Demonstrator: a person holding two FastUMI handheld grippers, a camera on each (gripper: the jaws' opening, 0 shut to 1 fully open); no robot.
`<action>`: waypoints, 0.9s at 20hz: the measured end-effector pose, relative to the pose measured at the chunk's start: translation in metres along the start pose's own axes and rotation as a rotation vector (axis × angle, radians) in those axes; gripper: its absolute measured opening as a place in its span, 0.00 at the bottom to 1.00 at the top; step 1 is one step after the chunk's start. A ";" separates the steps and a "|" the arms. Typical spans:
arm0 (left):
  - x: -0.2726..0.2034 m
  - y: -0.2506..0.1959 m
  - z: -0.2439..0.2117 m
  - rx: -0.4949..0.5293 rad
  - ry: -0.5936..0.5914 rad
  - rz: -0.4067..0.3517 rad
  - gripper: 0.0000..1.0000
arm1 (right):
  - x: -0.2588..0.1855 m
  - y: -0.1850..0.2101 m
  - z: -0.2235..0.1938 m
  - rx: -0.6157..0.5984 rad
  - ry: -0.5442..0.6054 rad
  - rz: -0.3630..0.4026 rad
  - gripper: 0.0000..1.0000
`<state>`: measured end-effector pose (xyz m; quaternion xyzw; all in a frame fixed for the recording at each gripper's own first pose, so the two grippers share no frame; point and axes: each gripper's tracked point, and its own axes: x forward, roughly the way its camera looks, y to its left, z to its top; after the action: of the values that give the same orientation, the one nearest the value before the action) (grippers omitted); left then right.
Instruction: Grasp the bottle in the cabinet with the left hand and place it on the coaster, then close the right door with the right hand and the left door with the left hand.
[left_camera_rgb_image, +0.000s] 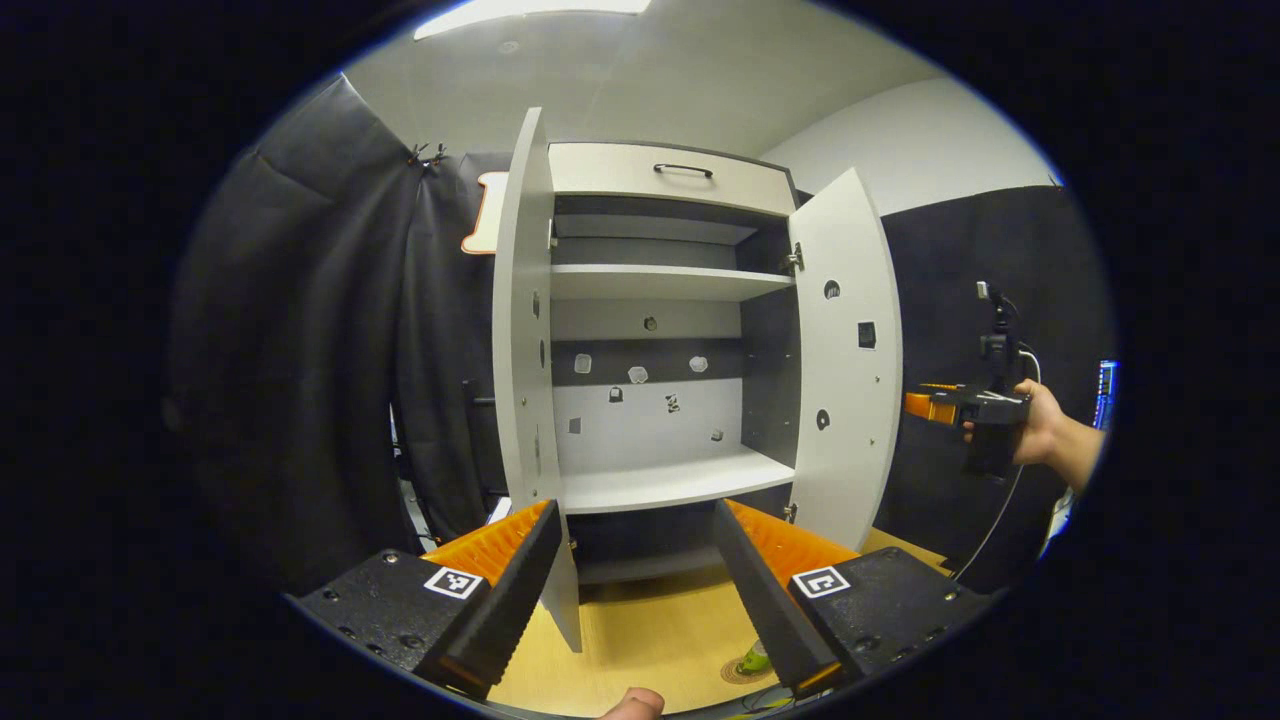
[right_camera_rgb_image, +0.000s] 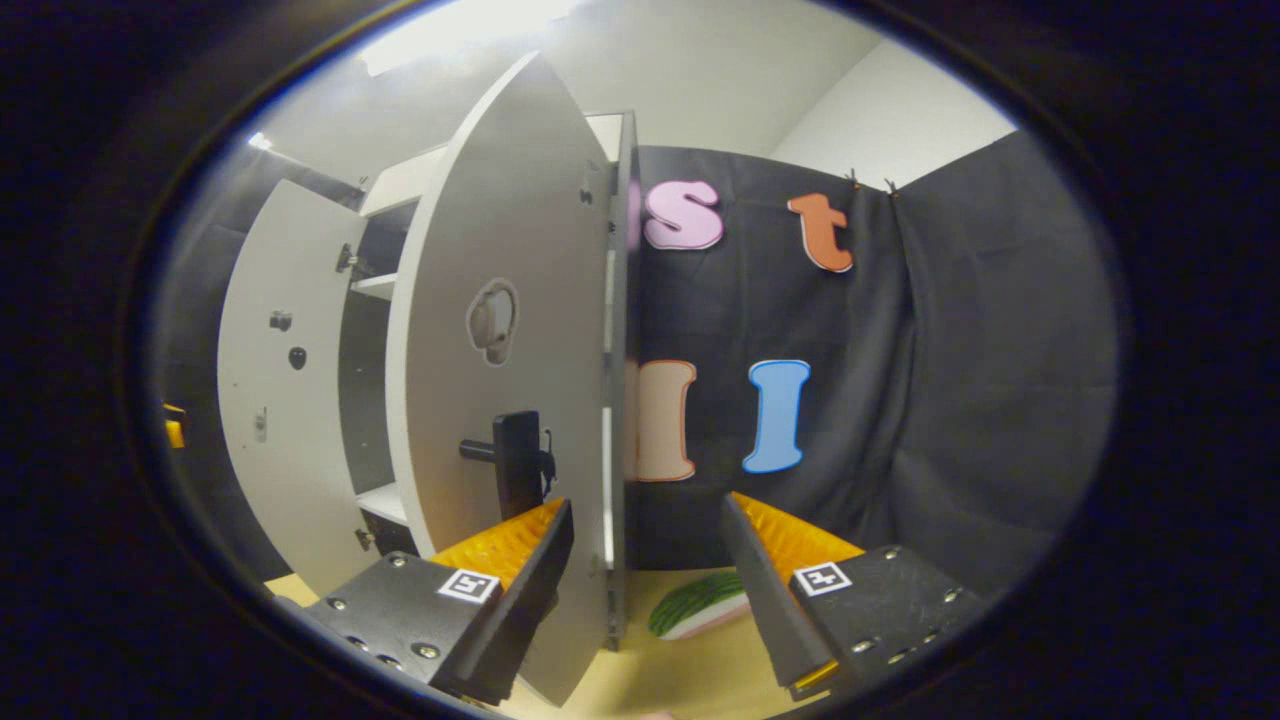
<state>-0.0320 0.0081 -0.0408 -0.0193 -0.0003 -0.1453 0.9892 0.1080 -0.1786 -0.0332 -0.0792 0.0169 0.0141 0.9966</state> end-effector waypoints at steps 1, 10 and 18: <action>0.005 0.003 0.000 -0.009 0.005 -0.008 0.96 | 0.003 0.010 -0.001 0.012 0.008 0.001 0.91; 0.010 0.038 -0.010 -0.022 0.012 -0.028 0.97 | 0.019 0.076 -0.003 0.002 0.028 0.029 0.91; 0.000 0.066 -0.016 -0.013 -0.007 -0.030 0.97 | 0.027 0.121 -0.009 -0.051 0.036 0.047 0.94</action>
<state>-0.0128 0.0708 -0.0594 -0.0262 -0.0033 -0.1603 0.9867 0.1311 -0.0602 -0.0620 -0.1042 0.0363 0.0364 0.9932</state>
